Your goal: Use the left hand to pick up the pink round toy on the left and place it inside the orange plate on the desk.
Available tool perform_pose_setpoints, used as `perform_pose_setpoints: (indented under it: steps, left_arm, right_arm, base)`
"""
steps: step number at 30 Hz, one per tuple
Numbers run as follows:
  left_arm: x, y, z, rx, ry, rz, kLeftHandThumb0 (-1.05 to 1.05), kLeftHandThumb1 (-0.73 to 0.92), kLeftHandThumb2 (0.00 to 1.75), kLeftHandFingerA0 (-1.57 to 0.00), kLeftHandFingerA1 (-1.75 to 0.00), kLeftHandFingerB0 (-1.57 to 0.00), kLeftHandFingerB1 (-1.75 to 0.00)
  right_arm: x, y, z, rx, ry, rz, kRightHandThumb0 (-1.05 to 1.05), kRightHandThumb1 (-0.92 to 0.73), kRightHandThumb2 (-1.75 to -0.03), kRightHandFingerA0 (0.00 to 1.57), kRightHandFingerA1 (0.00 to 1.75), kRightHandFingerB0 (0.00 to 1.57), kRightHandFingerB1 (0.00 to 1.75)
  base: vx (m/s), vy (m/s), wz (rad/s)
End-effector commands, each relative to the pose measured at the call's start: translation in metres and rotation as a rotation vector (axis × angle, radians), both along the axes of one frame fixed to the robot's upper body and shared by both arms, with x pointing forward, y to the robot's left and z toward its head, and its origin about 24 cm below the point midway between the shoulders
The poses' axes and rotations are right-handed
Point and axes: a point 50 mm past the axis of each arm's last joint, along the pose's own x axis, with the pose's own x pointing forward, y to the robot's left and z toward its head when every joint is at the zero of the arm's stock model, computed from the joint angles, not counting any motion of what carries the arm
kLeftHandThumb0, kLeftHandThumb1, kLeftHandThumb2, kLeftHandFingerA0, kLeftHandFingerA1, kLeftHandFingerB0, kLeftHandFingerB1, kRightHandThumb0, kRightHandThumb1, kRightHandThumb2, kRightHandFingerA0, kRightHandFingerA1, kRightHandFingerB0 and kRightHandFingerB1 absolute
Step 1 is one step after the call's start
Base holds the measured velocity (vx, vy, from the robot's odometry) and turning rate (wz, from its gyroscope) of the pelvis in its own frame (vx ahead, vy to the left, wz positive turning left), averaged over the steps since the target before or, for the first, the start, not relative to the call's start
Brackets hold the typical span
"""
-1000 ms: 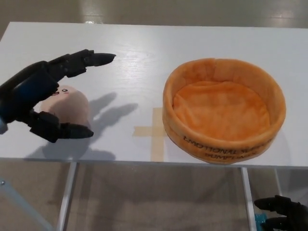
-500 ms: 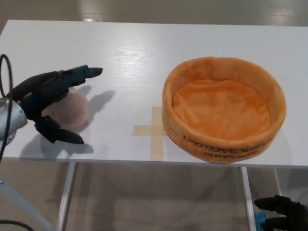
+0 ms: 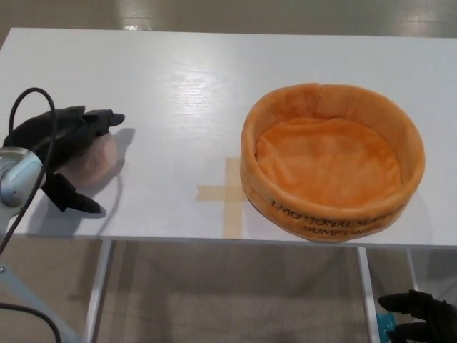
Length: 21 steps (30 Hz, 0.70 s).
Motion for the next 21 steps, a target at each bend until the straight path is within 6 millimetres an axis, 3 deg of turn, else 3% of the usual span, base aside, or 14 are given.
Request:
perform_pose_setpoints:
  steps: [1,2,3,4,5,8,9,10,11,12,13,14,21]
  left_arm:
    - [0.0003,0.0007,-0.0051,0.069,-0.049,-0.005,-0.33,0.42,0.53,0.0,-0.18,-0.07,-0.28]
    - [-0.0001,0.0013,-0.0056,0.062,-0.057,-0.007,-0.33,0.48,0.56,-0.09,-0.24,-0.11,-0.3]
    - [-0.0003,0.0013,-0.0054,0.047,-0.061,-0.014,-0.26,0.46,0.92,-0.44,-0.61,-0.08,-0.46]
    - [-0.0004,0.0012,-0.0051,0.038,-0.062,-0.018,-0.26,0.46,0.92,-0.44,-0.61,-0.08,-0.46]
    - [-0.0004,0.0008,-0.005,-0.013,-0.054,-0.02,-0.3,0.77,0.63,-0.86,-1.07,-0.42,-0.33]
    - [-0.0005,0.0003,-0.0063,-0.099,-0.039,-0.009,-0.31,0.79,0.63,-0.89,-1.15,-0.53,-0.36]
    - [-0.0013,-0.0002,-0.0077,-0.119,-0.042,-0.007,-0.27,0.82,0.65,-0.99,-1.05,-0.72,-0.43]
    - [-0.0014,-0.0004,-0.008,-0.122,-0.043,-0.008,-0.27,0.82,0.65,-0.99,-1.05,-0.72,-0.43]
    - [-0.0019,-0.0013,-0.0085,-0.125,-0.054,-0.013,-0.23,0.82,0.64,-1.05,-1.02,-0.84,-0.48]
    - [-0.0023,-0.0018,-0.0088,-0.128,-0.062,-0.016,-0.21,0.79,0.64,-0.91,-1.24,-0.86,-0.53]
    - [-0.0025,-0.0019,-0.0089,-0.131,-0.065,-0.018,-0.21,0.79,0.64,-0.91,-1.24,-0.86,-0.53]
    - [-0.003,-0.002,-0.0091,-0.127,-0.077,-0.024,-0.2,0.72,0.64,-0.75,-1.43,-0.83,-0.67]
    - [-0.0036,-0.0038,-0.0089,-0.114,-0.107,-0.044,-0.22,0.76,0.66,-0.74,-1.47,-0.77,-0.78]
  right_arm:
    - [-0.0043,-0.0051,-0.0009,-0.003,0.0,-0.017,-0.1,-0.64,-0.58,0.6,0.54,0.68,0.51]
    - [-0.004,-0.0052,-0.0009,-0.013,0.003,-0.014,-0.11,-0.64,-0.58,0.59,0.53,0.68,0.5]
    - [-0.0037,-0.0051,-0.0009,-0.016,0.005,-0.013,-0.11,-0.64,-0.58,0.6,0.54,0.68,0.5]
    - [-0.0036,-0.005,-0.0009,-0.015,0.006,-0.014,-0.11,-0.64,-0.58,0.6,0.54,0.68,0.5]
    - [-0.0034,-0.0049,-0.0009,-0.014,0.007,-0.014,-0.11,-0.64,-0.58,0.61,0.54,0.69,0.5]
    - [-0.004,-0.0049,-0.0012,-0.018,0.007,-0.012,-0.11,-0.64,-0.58,0.62,0.54,0.69,0.5]
    - [-0.0042,-0.005,-0.0013,-0.021,0.008,-0.008,-0.13,-0.64,-0.58,0.58,0.52,0.68,0.5]
    - [-0.0042,-0.005,-0.0013,-0.021,0.009,-0.007,-0.13,-0.64,-0.58,0.58,0.52,0.68,0.5]
    - [-0.0037,-0.0052,-0.0008,-0.021,0.008,-0.004,-0.13,-0.64,-0.58,0.58,0.52,0.68,0.5]
    - [-0.0035,-0.0052,-0.0006,-0.022,0.007,-0.003,-0.13,-0.64,-0.58,0.59,0.53,0.68,0.5]
    - [-0.0035,-0.0052,-0.0006,-0.023,0.006,-0.003,-0.13,-0.64,-0.58,0.59,0.53,0.68,0.5]
    - [-0.0038,-0.005,-0.0007,-0.02,0.004,-0.004,-0.11,-0.64,-0.58,0.59,0.53,0.68,0.5]
    - [-0.0034,-0.0052,-0.0009,-0.015,0.01,-0.01,-0.12,-0.64,-0.58,0.6,0.54,0.68,0.5]
  base:
    - [0.0,0.0,0.0]
    - [0.0,0.0,0.0]
    - [0.0,0.0,0.0]
    - [0.0,0.0,0.0]
    - [0.0,0.0,0.0]
    - [0.0,0.0,0.0]
    - [0.0,0.0,0.0]
    - [0.0,0.0,0.0]
    - [0.0,0.0,0.0]
    - [0.0,0.0,0.0]
    - [0.0,0.0,0.0]
    - [0.0,0.0,0.0]
    - [0.0,0.0,0.0]
